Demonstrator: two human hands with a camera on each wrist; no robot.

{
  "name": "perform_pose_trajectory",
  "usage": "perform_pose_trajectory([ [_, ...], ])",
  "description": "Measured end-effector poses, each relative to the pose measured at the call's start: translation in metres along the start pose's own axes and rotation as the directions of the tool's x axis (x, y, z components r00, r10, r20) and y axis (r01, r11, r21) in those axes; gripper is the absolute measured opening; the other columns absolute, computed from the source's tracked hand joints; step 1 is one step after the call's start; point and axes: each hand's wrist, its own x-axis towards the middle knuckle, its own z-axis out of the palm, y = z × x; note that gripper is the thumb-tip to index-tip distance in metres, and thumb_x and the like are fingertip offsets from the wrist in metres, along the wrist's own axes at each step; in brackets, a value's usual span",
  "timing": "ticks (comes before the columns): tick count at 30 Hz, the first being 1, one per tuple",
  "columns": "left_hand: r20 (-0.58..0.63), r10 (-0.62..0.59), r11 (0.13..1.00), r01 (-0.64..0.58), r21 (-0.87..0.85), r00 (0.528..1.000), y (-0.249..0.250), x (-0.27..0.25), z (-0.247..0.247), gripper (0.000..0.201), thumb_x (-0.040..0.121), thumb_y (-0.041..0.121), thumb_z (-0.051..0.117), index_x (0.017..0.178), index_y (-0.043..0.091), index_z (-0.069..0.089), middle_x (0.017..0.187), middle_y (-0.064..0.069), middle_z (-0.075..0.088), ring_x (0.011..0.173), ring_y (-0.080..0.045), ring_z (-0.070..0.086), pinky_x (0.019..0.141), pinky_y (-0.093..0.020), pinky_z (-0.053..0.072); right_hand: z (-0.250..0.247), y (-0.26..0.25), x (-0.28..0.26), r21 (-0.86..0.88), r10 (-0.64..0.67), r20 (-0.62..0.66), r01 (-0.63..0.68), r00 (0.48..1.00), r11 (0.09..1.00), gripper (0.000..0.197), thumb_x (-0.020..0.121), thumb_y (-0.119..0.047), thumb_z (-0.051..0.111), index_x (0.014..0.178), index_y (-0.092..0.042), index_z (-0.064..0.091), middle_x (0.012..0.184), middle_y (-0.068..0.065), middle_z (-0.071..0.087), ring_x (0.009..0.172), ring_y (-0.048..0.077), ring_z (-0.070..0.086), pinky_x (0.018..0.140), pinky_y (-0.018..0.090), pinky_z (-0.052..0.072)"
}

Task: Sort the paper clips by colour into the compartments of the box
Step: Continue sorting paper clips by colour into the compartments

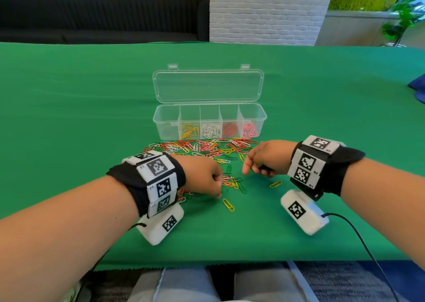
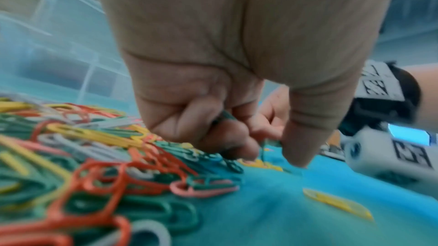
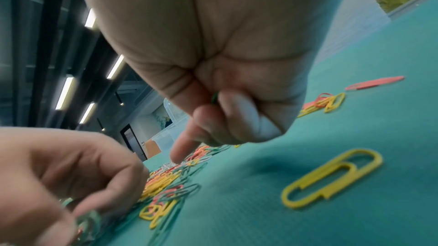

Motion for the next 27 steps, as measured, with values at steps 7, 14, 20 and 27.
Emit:
perform_pose_trajectory([
  [7,-0.071,-0.101,0.89,0.058,-0.452,0.992,-0.019,-0.009,-0.017,0.026,0.089,0.0,0.044,0.069,0.016,0.04,0.065,0.0,0.06,0.049,-0.006,0.053,0.05,-0.02,0.04,0.007,-0.012,-0.009,-0.341,-0.051,0.04,0.062,0.998,0.938,0.033,0.093,-0.01,0.036,0.073,-0.023,0.059,0.059,-0.004,0.044,0.051,0.013,0.037,0.049,0.022,0.033],
  [14,-0.102,-0.225,0.784,0.117,-0.61,0.969,-0.033,-0.009,-0.023,0.028,0.084,-0.008,0.038,0.085,0.019,0.046,0.058,0.0,0.046,0.046,-0.013,0.038,0.04,-0.018,0.028,0.015,-0.015,-0.009,-0.673,-0.277,0.032,0.226,0.96,0.704,0.004,0.088,-0.025,0.058,0.09,-0.027,0.056,0.065,-0.011,0.041,0.057,-0.002,0.037,0.052,0.015,0.028],
  [20,-0.106,-0.109,0.985,0.093,-0.143,0.988,-0.021,-0.005,-0.017,0.017,0.09,0.011,0.041,0.097,0.023,0.05,0.076,0.006,0.053,0.063,-0.01,0.046,0.062,-0.025,0.041,0.017,-0.013,-0.007,-0.744,-0.269,0.004,0.183,0.963,0.643,0.011,0.089,-0.022,0.056,0.098,-0.019,0.061,0.066,-0.013,0.038,0.058,0.0,0.035,0.05,0.013,0.024],
  [27,-0.087,-0.133,0.951,0.102,-0.292,0.987,-0.021,0.004,-0.013,0.033,0.088,0.001,0.035,0.096,0.029,0.049,0.076,0.007,0.058,0.057,-0.01,0.054,0.058,-0.022,0.041,0.013,-0.005,-0.008,-0.737,-0.186,-0.097,0.055,0.978,0.674,0.027,0.09,-0.02,0.042,0.064,-0.019,0.036,0.065,-0.003,0.04,0.075,0.022,0.042,0.058,0.025,0.033],
])
